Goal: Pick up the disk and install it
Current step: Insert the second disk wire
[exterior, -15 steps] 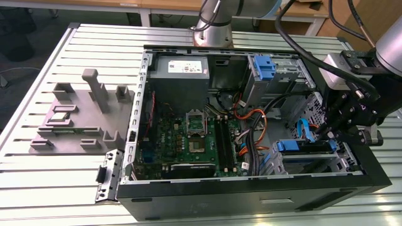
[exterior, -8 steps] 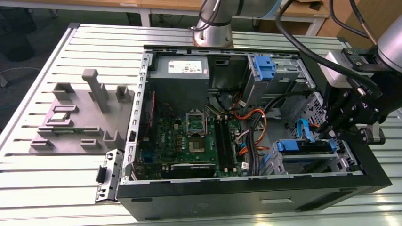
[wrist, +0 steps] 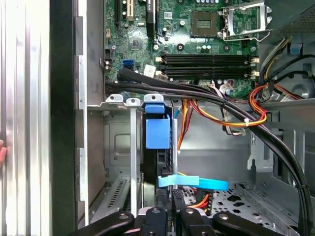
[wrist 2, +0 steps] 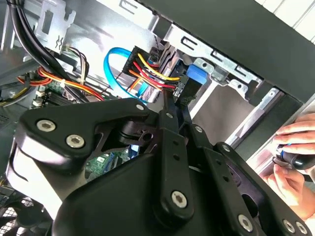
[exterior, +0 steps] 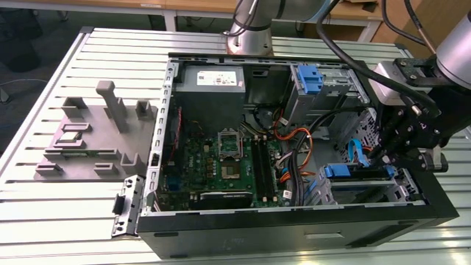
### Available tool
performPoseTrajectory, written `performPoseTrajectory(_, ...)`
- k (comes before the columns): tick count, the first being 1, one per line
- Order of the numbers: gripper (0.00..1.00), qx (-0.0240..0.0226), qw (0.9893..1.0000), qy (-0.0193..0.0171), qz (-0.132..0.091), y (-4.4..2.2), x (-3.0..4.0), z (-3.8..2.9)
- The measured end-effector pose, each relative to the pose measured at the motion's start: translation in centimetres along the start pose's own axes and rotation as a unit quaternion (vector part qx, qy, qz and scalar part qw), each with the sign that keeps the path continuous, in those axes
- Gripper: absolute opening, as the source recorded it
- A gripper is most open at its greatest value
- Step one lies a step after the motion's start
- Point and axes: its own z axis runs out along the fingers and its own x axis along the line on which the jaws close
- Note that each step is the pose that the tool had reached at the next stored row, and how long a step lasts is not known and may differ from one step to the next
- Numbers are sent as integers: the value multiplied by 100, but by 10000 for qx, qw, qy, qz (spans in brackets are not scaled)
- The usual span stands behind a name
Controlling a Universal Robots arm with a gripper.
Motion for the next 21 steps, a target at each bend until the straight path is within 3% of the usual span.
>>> performPoseTrajectory(7, 17, -9, 10000, 51, 0, 8, 31, 20)
performPoseTrajectory(17, 17, -73, 9998, 176, -1, 6, 36, 58)
performPoseTrajectory(21, 17, -73, 9998, 177, 0, 6, 36, 59)
